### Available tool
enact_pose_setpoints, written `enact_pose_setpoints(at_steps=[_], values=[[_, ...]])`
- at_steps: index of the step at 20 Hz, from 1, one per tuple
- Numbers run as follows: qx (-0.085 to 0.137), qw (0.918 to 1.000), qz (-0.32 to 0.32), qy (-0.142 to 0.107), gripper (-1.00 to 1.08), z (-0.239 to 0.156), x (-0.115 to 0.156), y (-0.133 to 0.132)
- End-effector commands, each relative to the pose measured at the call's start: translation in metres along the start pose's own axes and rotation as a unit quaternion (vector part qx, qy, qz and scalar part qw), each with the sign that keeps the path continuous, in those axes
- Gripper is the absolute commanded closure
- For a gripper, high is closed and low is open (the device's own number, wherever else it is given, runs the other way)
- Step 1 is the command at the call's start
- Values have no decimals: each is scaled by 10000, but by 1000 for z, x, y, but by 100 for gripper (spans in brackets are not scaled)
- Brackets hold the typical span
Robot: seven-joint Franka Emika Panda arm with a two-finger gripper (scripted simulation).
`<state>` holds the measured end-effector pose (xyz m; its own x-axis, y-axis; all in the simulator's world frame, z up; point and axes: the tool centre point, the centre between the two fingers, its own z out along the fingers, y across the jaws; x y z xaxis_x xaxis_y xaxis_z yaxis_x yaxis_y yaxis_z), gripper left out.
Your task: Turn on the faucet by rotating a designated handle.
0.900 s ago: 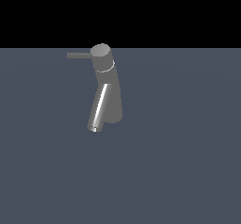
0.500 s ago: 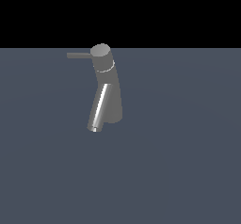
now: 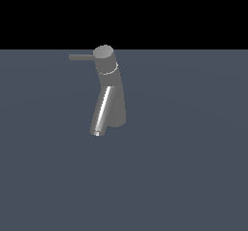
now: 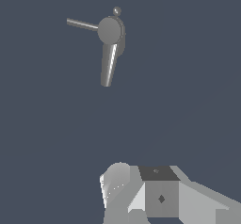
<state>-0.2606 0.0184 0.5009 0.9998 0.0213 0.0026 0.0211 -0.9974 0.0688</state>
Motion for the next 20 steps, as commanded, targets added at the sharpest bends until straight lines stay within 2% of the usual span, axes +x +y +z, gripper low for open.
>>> enact_pose_setpoints(at_steps=[1,11,15,20], values=[[9,9999,86,64,108,-1,3,-4],[124,9946,852,584,108,-10,27,-40],[218,9871,1329,869,108,-13,43,-62],[367,9727,1954,1196,108,-11,67,-88]])
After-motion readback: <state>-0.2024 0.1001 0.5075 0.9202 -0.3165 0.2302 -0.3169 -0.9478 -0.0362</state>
